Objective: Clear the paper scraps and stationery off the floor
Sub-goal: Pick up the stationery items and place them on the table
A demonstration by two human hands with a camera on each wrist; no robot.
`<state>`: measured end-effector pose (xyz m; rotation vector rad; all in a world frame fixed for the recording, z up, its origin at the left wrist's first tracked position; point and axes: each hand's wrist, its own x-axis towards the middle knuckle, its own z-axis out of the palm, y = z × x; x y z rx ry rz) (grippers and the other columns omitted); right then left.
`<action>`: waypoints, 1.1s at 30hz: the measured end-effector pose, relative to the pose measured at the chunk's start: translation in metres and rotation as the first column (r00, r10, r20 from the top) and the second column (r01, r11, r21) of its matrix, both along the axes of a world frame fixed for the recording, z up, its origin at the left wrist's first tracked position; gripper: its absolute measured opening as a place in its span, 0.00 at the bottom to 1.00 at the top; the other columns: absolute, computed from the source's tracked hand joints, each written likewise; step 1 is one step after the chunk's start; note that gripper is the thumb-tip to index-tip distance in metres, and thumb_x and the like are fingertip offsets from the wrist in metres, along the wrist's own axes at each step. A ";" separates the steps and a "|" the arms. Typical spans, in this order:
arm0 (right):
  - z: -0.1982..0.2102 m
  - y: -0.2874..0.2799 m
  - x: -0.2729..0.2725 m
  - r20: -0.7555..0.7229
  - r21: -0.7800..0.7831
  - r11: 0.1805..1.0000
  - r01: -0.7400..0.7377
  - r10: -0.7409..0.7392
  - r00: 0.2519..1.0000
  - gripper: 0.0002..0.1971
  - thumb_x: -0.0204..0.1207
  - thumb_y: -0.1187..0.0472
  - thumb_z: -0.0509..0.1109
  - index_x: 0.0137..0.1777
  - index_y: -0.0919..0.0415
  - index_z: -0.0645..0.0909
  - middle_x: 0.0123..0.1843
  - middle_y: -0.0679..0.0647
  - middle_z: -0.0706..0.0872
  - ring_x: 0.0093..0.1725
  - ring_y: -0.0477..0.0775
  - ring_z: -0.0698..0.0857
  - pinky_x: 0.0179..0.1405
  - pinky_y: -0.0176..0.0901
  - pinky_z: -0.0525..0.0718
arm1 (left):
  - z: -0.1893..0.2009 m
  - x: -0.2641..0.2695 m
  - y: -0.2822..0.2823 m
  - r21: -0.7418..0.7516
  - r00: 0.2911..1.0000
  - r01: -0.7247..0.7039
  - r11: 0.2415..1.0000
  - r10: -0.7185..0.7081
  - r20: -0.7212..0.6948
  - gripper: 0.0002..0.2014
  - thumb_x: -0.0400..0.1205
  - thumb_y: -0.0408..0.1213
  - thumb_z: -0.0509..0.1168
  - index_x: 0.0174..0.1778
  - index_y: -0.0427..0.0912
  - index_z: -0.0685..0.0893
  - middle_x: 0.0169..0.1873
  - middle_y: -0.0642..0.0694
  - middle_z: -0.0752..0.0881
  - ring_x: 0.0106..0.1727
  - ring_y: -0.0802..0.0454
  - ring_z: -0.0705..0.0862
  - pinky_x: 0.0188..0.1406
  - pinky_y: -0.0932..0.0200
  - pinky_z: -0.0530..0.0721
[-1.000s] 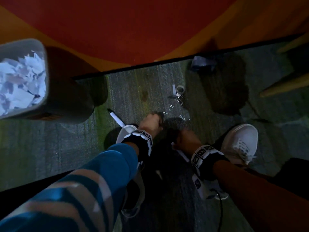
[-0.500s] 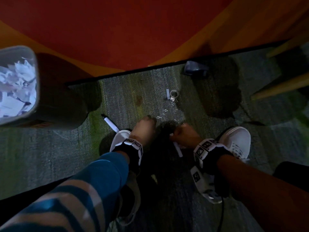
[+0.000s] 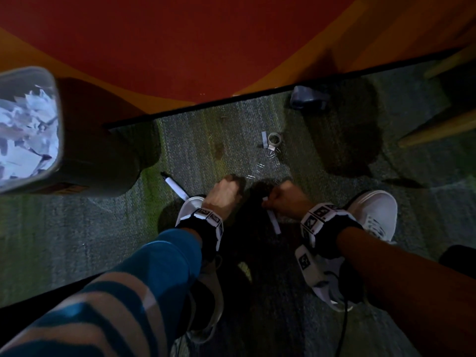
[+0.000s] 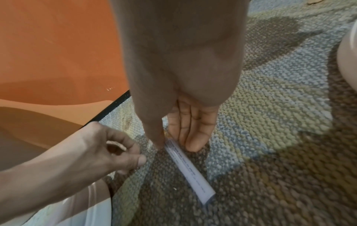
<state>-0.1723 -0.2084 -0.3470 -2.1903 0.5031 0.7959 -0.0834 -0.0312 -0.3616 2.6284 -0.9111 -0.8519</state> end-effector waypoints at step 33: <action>-0.025 0.008 0.015 0.005 0.043 0.982 0.183 -0.183 0.983 0.12 0.68 0.53 0.83 0.37 0.61 0.87 0.35 0.54 0.86 0.36 0.50 0.83 0.37 0.40 0.77 | -0.004 0.013 0.022 -0.067 0.987 0.161 0.985 -0.162 -0.007 0.10 0.80 0.35 0.68 0.56 0.40 0.86 0.58 0.39 0.83 0.57 0.34 0.85 0.54 0.46 0.82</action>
